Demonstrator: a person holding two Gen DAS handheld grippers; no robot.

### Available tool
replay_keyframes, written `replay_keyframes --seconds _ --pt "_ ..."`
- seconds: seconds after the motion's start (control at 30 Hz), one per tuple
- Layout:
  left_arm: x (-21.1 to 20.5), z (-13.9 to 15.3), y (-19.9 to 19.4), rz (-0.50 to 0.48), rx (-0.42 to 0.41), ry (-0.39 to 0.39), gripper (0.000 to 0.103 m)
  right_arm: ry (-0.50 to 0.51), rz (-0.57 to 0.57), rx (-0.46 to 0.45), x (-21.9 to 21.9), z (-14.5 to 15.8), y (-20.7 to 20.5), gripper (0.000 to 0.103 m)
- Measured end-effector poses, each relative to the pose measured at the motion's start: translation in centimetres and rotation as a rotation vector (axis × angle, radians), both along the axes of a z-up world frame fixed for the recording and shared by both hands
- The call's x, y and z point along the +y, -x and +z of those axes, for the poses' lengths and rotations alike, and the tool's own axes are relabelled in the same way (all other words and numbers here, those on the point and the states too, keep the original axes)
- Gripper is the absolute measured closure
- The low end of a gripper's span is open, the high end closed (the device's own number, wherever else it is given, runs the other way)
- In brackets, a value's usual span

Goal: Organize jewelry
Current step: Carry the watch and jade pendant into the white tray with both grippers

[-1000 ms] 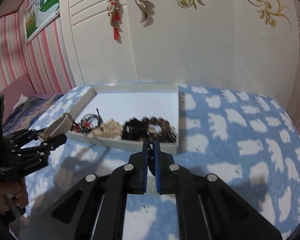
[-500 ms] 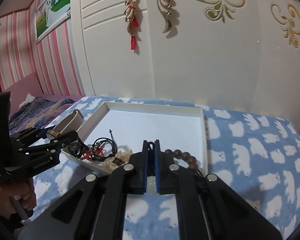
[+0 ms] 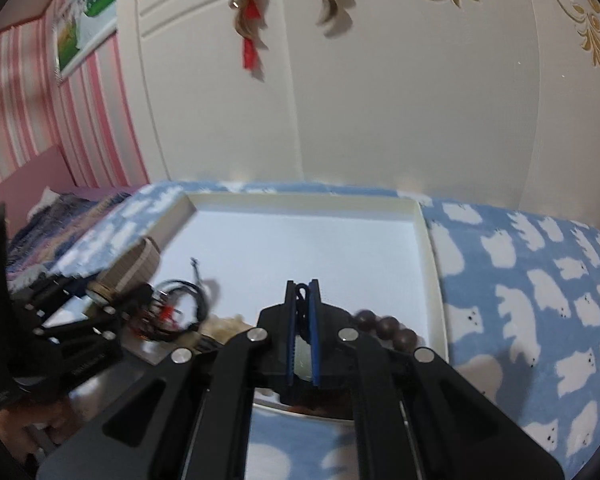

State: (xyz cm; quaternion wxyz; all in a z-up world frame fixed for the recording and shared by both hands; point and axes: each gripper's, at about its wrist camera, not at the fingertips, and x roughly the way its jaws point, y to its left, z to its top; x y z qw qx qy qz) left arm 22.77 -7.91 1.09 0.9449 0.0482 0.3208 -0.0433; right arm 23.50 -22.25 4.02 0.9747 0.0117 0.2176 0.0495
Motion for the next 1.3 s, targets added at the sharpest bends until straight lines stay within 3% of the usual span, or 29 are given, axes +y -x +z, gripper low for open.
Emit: replay_keyframes --seconds 0.13,0.3,0.4,1.3 --pt "-0.8 -0.6 -0.1 -0.001 -0.002 -0.041 0.054 0.038 -0.032 0.022 -0.3 -1.0 -0.7 0.098" --pt "0.2 -0.7 -0.6 0.024 0.013 0.004 0.054 0.062 -0.03 0.034 0.1 -1.7 -1.0 0.098" --pt "-0.2 -0.7 -0.6 0.03 0.002 -0.012 0.054 0.072 -0.029 0.038 0.4 -2.1 -1.3 0.098" --pt "-1.9 -0.8 -0.6 0.007 -0.006 -0.092 0.053 0.05 -0.049 0.051 -0.7 -3.1 -1.3 0.098"
